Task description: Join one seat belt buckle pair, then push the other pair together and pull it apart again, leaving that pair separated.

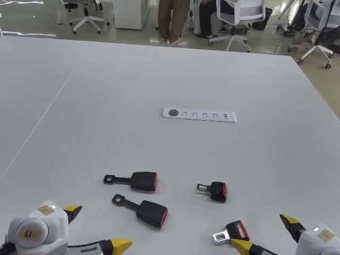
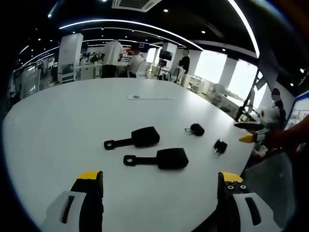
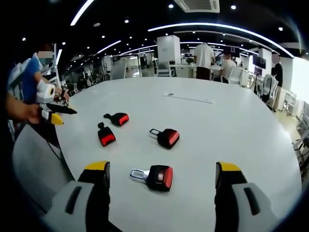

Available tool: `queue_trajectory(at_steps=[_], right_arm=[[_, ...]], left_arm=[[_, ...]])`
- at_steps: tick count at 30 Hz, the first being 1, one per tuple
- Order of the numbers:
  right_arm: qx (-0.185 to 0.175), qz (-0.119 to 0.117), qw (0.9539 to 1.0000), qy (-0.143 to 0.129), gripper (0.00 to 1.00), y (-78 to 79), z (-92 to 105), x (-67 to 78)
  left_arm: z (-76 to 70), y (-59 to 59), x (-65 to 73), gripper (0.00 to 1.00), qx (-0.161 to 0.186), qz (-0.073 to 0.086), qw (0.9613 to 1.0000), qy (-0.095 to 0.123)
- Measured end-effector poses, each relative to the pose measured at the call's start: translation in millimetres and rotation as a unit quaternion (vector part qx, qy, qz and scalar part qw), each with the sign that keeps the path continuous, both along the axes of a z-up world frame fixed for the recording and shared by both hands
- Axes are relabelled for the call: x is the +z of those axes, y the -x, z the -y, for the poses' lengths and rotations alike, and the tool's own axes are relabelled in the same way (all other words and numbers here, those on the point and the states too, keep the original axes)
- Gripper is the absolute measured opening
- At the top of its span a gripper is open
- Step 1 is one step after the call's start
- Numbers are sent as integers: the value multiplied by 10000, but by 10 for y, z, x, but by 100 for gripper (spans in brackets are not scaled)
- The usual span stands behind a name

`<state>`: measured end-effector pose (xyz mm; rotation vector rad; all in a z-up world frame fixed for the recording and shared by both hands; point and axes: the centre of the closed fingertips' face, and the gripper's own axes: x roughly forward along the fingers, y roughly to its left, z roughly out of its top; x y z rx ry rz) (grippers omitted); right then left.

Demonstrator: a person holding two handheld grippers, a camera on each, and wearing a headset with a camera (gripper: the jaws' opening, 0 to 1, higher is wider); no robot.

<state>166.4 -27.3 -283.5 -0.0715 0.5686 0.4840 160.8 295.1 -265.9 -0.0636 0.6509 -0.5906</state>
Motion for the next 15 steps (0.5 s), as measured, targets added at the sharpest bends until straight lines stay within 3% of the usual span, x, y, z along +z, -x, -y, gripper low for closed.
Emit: queue_trajectory(at_steps=[15], right_arm=[[137,-88,9999,19,92,7,-32,-30]], left_arm=[[-57,-49,-94,100,-28,-37,10000,10]])
